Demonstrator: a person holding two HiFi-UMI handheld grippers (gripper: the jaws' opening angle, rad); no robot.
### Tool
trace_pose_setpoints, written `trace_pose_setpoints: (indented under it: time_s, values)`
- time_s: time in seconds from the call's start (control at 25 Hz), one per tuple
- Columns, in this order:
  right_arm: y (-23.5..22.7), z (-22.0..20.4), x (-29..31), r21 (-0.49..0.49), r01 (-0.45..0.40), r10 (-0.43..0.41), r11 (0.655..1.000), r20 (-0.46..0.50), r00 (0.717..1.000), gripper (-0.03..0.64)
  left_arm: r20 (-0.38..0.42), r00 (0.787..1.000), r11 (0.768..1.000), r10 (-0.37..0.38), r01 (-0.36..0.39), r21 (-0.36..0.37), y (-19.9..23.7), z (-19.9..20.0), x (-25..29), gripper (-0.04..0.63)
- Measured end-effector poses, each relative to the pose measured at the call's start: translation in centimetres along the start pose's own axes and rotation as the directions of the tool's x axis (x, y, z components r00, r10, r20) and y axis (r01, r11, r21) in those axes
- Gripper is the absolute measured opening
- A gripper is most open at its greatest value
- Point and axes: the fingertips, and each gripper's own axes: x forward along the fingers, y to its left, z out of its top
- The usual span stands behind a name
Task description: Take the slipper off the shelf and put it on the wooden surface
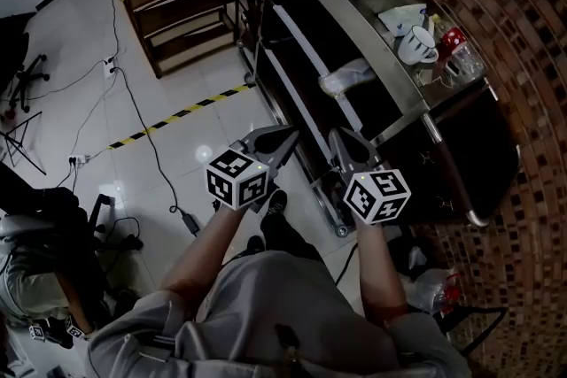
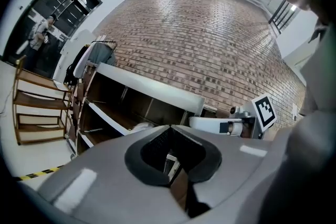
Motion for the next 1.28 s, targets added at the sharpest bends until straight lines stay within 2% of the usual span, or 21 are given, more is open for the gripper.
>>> trace_pose_setpoints:
  time_s: [0.24, 0.56, 0.92, 1.16, 1.28]
  values:
    - [-2.7, 0.5, 5.6, 0.018, 0.009, -0.010, 1.000, 0.015, 1.000, 0.000, -0.026, 1.000, 1.000, -0.004, 0.004, 0.020, 4.4, 1.3, 3.3, 0.005]
    - [-8.3, 1.4, 13.2, 0.041, 0.074, -0.075, 0.996, 0.020, 0.997, 0.000, -0.099, 0.995, 0.998, -0.031, 0.036, 0.050, 10.6, 3.3, 10.5, 0.005]
    - [-12.9, 1.1, 15.9, 0.077, 0.182, -0.184, 0.980, 0.013, 0.983, 0.000, -0.177, 0.978, 0.990, -0.113, 0.126, 0.062, 13.2, 4.2, 16.7, 0.005]
    - [-16.7, -0.3, 14.9, 0.130, 0.356, -0.358, 0.925, -0.011, 0.934, 0.000, -0.246, 0.937, 0.964, -0.248, 0.265, 0.037, 13.5, 3.3, 20.5, 0.005]
    - [-18.6, -1.3, 13.9, 0.170, 0.469, -0.472, 0.867, -0.027, 0.881, 0.000, -0.296, 0.895, 0.934, -0.335, 0.358, 0.025, 13.2, 2.3, 21.9, 0.005]
